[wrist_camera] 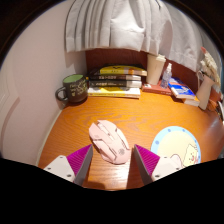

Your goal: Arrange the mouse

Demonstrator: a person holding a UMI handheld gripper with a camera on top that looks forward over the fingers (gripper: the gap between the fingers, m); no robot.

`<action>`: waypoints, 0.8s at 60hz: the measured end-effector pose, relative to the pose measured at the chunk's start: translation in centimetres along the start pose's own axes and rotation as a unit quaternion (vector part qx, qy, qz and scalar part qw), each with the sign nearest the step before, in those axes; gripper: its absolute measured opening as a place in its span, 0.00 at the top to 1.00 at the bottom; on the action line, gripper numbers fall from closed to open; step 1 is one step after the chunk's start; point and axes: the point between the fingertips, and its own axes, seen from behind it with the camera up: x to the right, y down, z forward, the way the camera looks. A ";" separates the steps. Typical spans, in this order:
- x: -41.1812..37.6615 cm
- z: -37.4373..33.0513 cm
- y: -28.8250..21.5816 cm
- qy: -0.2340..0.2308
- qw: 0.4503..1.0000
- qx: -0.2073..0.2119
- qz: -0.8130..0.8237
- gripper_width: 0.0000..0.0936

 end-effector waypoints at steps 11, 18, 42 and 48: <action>1.2 3.7 -3.8 0.025 1.000 -0.003 0.004 0.18; 1.3 5.5 -5.3 0.026 1.000 -0.010 0.011 0.36; 1.2 6.3 -5.6 0.006 0.999 -0.048 0.021 0.55; 0.9 6.9 -6.2 -0.004 0.998 -0.063 0.013 0.55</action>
